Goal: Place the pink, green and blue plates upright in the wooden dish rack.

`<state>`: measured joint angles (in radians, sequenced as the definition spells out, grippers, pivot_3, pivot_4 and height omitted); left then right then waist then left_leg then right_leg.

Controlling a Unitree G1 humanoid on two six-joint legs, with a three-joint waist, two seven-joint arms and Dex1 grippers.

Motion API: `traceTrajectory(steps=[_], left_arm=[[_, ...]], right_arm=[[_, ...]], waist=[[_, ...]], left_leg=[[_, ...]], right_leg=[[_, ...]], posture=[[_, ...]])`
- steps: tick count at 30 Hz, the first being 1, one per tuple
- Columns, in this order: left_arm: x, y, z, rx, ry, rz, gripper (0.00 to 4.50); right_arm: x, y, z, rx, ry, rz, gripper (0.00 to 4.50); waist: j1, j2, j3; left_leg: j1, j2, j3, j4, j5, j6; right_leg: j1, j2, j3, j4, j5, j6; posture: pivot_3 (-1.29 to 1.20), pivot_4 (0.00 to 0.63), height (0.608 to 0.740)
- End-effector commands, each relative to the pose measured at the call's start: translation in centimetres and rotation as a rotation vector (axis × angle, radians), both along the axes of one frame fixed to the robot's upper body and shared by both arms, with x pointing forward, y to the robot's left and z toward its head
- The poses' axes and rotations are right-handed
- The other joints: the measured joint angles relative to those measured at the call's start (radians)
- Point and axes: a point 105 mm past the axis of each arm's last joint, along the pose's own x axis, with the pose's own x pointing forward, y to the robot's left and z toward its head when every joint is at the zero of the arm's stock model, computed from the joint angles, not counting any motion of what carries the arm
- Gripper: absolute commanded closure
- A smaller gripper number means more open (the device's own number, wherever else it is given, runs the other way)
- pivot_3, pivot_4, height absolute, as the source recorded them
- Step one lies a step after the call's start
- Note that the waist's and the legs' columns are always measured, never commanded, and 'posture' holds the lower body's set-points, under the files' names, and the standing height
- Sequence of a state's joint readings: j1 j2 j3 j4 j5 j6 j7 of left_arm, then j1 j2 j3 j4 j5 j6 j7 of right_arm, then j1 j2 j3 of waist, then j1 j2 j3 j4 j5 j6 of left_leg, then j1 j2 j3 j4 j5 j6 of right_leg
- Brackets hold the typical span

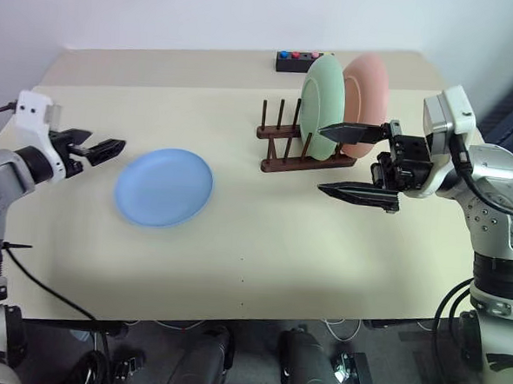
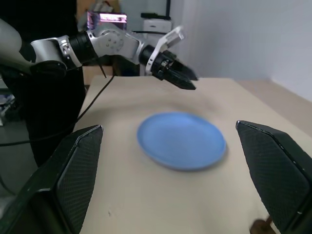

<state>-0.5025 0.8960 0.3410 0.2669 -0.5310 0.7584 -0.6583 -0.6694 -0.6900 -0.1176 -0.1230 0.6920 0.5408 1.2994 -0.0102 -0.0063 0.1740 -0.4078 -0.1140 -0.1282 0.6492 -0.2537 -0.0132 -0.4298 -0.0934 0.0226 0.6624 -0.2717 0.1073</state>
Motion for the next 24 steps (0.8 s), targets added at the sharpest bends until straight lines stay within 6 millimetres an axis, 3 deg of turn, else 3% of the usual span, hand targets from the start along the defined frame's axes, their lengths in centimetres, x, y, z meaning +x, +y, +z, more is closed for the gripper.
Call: traceTrajectory(steps=[1, 6, 16, 24], left_arm=[[-0.8, 2.2, -0.9, -0.072, 0.062, 0.126, 0.0], [-0.8, 0.5, -3.0, -0.142, 0.251, 0.111, 0.0], [0.4, 0.6, -2.5, -0.167, 0.564, 0.072, 0.0], [1.7, -2.0, -4.9, -0.109, 0.719, -0.055, 0.0]], right_arm=[[0.0, 0.3, 1.1, 0.029, -0.044, 0.016, 0.02], [0.5, 0.5, 1.3, 0.033, -0.043, 0.011, 0.02], [1.1, 0.8, 0.9, 0.039, -0.026, -0.012, 0.02], [1.3, 0.5, 0.9, 0.043, -0.034, -0.046, 0.02]], waist=[[0.0, 0.0, 0.0], [0.001, -0.002, 0.0], [-0.006, -0.004, -0.001], [-0.002, -0.005, 0.0]], left_leg=[[0.0, 0.0, 0.0, 0.0, 0.0, 0.001], [0.0, 0.0, -0.001, 0.001, 0.0, 0.001], [0.0, 0.0, -0.001, 0.0, 0.002, -0.003], [-0.001, -0.001, 0.0, 0.001, 0.002, -0.003]], right_leg=[[0.0, 0.0, 0.0, 0.0, 0.0, 0.0], [0.001, 0.0, 0.0, 0.0, 0.0, 0.0], [-0.001, 0.001, -0.001, 0.001, 0.0, 0.0], [-0.001, 0.003, -0.001, 0.001, 0.0, 0.0]], posture=[[0.0, 0.15, 0.74], [0.0, 0.15, 0.74], [0.0, 0.15, 0.74], [0.0, 0.15, 0.74]])
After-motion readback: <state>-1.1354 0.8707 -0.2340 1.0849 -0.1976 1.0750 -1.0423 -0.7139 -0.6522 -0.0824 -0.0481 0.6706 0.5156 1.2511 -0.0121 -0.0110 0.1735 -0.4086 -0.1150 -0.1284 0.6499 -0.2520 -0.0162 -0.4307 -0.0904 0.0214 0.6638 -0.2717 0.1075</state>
